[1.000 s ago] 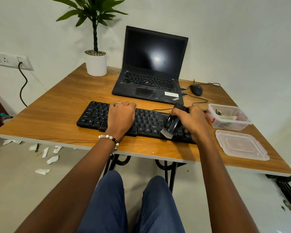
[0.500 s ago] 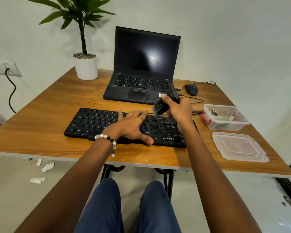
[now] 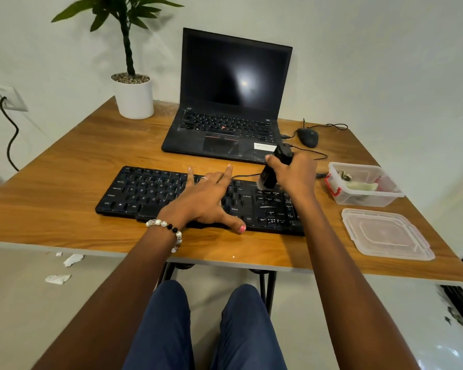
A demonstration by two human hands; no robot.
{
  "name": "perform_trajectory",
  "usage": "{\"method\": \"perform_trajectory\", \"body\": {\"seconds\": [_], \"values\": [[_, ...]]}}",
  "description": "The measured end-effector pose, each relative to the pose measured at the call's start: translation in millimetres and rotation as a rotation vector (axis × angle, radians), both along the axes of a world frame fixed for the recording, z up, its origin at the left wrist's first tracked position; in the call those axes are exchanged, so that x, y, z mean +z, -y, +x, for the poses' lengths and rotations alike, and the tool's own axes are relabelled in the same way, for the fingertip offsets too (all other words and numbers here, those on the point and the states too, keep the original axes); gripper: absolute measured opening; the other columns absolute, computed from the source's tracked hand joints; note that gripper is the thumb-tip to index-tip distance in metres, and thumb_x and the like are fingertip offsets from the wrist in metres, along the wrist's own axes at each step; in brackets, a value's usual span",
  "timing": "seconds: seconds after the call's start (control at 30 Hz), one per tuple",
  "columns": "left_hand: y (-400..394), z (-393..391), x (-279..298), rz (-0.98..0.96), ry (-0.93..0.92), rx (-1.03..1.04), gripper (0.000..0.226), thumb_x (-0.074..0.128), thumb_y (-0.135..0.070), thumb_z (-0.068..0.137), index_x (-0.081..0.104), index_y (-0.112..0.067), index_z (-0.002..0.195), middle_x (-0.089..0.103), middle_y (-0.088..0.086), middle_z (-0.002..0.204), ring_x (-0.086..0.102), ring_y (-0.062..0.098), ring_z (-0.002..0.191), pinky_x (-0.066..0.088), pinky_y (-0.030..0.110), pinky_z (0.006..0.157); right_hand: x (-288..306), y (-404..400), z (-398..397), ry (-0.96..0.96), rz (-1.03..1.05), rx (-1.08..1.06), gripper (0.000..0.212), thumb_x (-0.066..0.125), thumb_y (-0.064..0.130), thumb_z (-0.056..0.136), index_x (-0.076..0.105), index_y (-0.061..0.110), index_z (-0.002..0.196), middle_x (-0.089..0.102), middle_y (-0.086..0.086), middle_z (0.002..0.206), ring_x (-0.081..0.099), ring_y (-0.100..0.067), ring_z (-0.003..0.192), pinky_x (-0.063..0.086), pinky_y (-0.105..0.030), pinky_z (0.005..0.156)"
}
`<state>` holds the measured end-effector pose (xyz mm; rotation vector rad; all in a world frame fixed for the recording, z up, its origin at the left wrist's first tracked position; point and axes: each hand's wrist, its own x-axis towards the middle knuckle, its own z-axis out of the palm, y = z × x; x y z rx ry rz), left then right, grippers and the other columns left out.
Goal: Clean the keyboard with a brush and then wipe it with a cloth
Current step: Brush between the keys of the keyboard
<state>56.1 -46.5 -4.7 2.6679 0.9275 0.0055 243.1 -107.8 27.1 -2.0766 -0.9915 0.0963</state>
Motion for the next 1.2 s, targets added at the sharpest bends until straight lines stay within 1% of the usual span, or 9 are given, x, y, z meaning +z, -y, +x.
{"method": "perform_trajectory", "body": {"seconds": [0.07, 0.23, 0.4, 0.53, 0.67, 0.8, 0.93, 1.1, 1.2], "values": [[0.1, 0.3, 0.5, -0.002, -0.003, -0.003, 0.143, 0.053, -0.088, 0.048, -0.018, -0.018, 0.151, 0.005, 0.003, 0.162, 0.002, 0.023, 0.148, -0.017, 0.063, 0.111, 9.3, 2.4, -1.1, 0.089, -0.009, -0.004, 0.029, 0.068, 0.039, 0.087, 0.064, 0.01, 0.088, 0.062, -0.002, 0.082, 0.057, -0.018, 0.075, 0.041, -0.028, 0.06], [-1.6, 2.8, -2.9, 0.038, -0.011, -0.021, 0.135, 0.049, -0.092, 0.05, -0.003, -0.022, 0.154, 0.009, -0.002, 0.16, 0.004, 0.023, 0.148, -0.018, 0.065, 0.109, 1.0, 8.6, -5.4, -0.429, 0.179, 0.125, 0.023, 0.073, 0.034, 0.085, 0.065, 0.012, 0.086, 0.073, -0.011, 0.088, 0.065, -0.012, 0.055, 0.052, -0.028, 0.048], [1.2, 4.7, 0.8, 0.03, -0.028, -0.009, 0.128, 0.056, -0.086, 0.059, 0.001, -0.021, 0.154, 0.008, -0.003, 0.158, 0.003, 0.023, 0.147, -0.018, 0.065, 0.109, 10.7, 9.4, 4.5, 0.062, 0.002, 0.009, 0.031, 0.069, 0.04, 0.086, 0.066, 0.009, 0.088, 0.066, -0.003, 0.083, 0.062, -0.021, 0.075, 0.052, -0.037, 0.067], [2.5, 8.3, 0.2, 0.013, -0.049, 0.008, 0.129, 0.057, -0.086, 0.059, 0.002, -0.02, 0.155, 0.008, -0.004, 0.157, 0.002, 0.023, 0.147, -0.019, 0.065, 0.109, 14.2, 13.2, -0.5, -0.32, 0.131, 0.16, 0.024, 0.072, 0.034, 0.086, 0.064, 0.011, 0.092, 0.071, -0.009, 0.091, 0.07, -0.02, 0.068, 0.058, -0.033, 0.056], [5.0, 10.8, 2.2, 0.014, -0.073, 0.025, 0.127, 0.058, -0.085, 0.06, 0.003, -0.019, 0.154, 0.006, -0.005, 0.157, 0.002, 0.024, 0.147, -0.02, 0.066, 0.107, 3.5, 21.2, 11.8, -0.238, 0.071, 0.074, 0.027, 0.071, 0.038, 0.086, 0.064, 0.012, 0.091, 0.073, -0.009, 0.089, 0.068, -0.017, 0.057, 0.057, -0.03, 0.052], [7.7, 12.4, -1.4, 0.02, -0.084, 0.041, 0.127, 0.056, -0.086, 0.061, -0.002, -0.021, 0.154, -0.001, -0.004, 0.16, -0.004, 0.024, 0.148, -0.021, 0.069, 0.104, 13.8, 24.5, 18.4, 0.091, 0.008, -0.021, 0.035, 0.071, 0.039, 0.084, 0.068, 0.006, 0.095, 0.067, -0.004, 0.088, 0.063, -0.02, 0.08, 0.051, -0.035, 0.07], [9.5, 12.1, 0.3, 0.025, -0.095, 0.051, 0.127, 0.056, -0.085, 0.061, -0.004, -0.023, 0.154, -0.007, -0.003, 0.161, -0.009, 0.023, 0.148, -0.023, 0.072, 0.1, 9.2, 28.6, 14.1, -0.351, 0.135, 0.097, 0.031, 0.072, 0.036, 0.085, 0.066, 0.008, 0.096, 0.073, -0.011, 0.09, 0.068, -0.014, 0.059, 0.056, -0.03, 0.052], [8.1, 17.1, 2.9, 0.026, -0.11, -0.009, 0.133, 0.047, -0.092, 0.052, -0.006, -0.025, 0.153, -0.011, -0.001, 0.162, -0.013, 0.022, 0.148, -0.027, 0.071, 0.097, 15.1, 33.0, 13.8, 0.129, -0.032, -0.07, 0.037, 0.069, 0.04, 0.087, 0.068, 0.006, 0.101, 0.064, -0.003, 0.089, 0.059, -0.018, 0.079, 0.045, -0.03, 0.065], [7.4, 20.9, 3.3, 0.024, -0.103, -0.031, 0.13, 0.052, -0.089, 0.056, -0.003, -0.025, 0.154, -0.007, -0.001, 0.162, -0.009, 0.024, 0.148, -0.025, 0.072, 0.098, 18.4, 32.4, 7.2, -0.056, 0.11, 0.074, 0.027, 0.07, 0.038, 0.086, 0.067, 0.013, 0.094, 0.07, -0.005, 0.092, 0.067, -0.016, 0.079, 0.056, -0.035, 0.067]]}}
